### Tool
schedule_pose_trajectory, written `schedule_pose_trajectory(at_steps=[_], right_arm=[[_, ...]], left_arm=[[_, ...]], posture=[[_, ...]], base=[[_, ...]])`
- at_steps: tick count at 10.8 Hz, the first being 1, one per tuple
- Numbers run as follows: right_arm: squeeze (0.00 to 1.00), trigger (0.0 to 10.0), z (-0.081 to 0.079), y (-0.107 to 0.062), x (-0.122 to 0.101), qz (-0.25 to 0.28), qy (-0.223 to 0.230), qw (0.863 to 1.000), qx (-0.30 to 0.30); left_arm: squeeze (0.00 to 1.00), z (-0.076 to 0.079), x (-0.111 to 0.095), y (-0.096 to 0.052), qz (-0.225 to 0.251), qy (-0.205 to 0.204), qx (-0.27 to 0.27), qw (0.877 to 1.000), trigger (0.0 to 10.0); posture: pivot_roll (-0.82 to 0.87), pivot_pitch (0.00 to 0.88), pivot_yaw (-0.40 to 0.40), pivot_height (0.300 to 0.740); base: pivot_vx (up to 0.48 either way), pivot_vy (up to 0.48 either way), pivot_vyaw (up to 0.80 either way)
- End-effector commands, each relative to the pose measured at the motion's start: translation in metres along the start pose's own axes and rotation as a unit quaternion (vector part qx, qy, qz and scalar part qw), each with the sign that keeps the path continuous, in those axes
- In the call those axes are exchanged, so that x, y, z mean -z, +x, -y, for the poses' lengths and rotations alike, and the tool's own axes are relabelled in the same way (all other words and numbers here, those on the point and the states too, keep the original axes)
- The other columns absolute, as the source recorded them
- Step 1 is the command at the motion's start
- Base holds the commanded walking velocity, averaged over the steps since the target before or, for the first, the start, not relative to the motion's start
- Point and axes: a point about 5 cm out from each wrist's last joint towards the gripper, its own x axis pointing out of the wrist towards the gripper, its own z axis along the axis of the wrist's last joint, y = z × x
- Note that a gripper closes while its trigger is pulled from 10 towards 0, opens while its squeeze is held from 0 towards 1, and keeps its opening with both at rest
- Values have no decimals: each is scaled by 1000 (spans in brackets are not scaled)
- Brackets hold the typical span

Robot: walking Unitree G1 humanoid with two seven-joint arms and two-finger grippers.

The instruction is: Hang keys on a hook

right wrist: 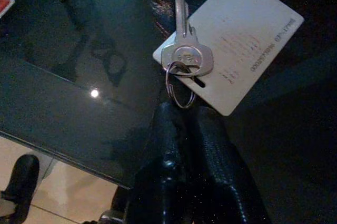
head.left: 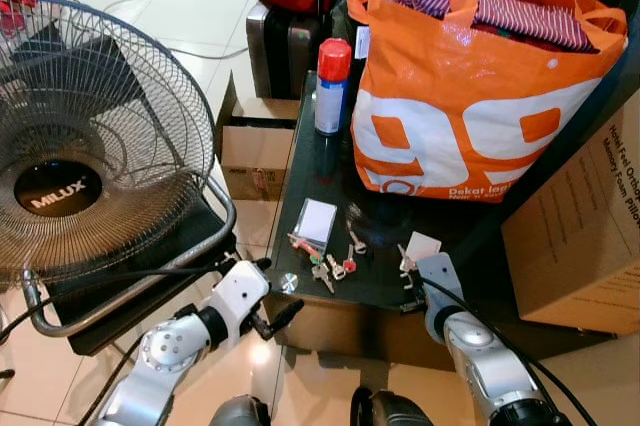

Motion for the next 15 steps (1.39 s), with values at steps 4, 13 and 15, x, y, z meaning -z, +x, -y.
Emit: schedule_pose_trajectory(at_steps=[4, 13, 15], right_arm=[[0, 10000, 6, -1, -11, 45, 24, 999, 15], [1000, 10000, 8, -6, -6, 48, 3, 999, -15], [1000, 10000, 1, -2, -9, 45, -12, 999, -25]], left_arm=[[345, -11, -44, 3, 102, -24, -6, 995, 10000], [90, 2, -65, -2, 41, 1, 60, 997, 10000], [90, 1, -67, -3, 37, 3, 58, 998, 10000]], posture=[[-4, 141, -30, 740], [-14, 120, -32, 740], [-11, 137, -36, 740]], base=[[0, 0, 0], [0, 0, 0], [0, 0, 0]])
